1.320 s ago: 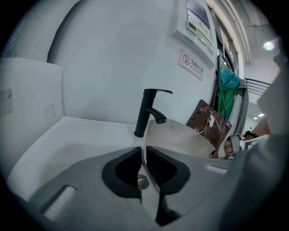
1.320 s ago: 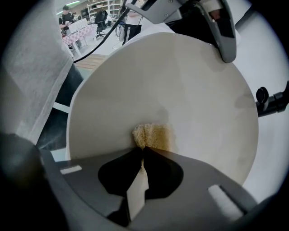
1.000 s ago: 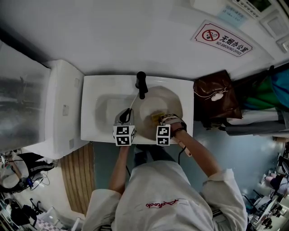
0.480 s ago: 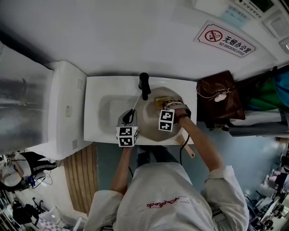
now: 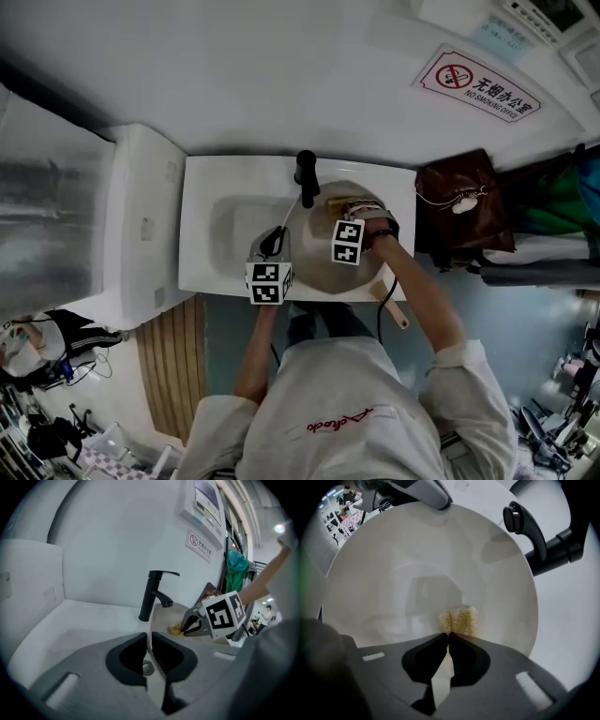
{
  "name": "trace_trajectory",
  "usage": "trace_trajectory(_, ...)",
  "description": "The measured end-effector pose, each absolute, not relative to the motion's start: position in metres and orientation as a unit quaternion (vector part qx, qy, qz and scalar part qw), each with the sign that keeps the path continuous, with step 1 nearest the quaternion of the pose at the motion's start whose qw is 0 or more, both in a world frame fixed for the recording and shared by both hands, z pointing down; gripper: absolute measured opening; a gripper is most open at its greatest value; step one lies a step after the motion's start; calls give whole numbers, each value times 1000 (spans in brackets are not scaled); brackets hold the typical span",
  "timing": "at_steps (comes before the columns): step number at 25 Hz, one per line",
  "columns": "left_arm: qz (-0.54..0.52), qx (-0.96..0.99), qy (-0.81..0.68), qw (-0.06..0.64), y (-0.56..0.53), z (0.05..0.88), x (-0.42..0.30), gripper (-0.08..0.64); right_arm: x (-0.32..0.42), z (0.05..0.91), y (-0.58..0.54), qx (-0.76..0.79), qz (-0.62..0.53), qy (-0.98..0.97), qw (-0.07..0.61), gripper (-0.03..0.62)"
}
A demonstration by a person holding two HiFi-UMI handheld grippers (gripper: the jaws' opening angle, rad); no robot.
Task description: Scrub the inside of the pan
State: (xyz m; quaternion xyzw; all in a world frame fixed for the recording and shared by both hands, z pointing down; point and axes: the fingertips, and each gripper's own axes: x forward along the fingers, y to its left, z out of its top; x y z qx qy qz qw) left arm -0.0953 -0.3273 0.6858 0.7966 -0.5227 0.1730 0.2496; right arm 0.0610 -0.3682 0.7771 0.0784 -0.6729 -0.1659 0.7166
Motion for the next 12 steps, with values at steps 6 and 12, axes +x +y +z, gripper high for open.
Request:
trace_trajectory(6,176,796,-522,251,-326,688,-96,34,64,781,-360,74,-156,-675,718,23)
trace_trajectory(12,176,796,-522,250,-328,689,-96,34,71,785,-344,69,-150,-675,719,23)
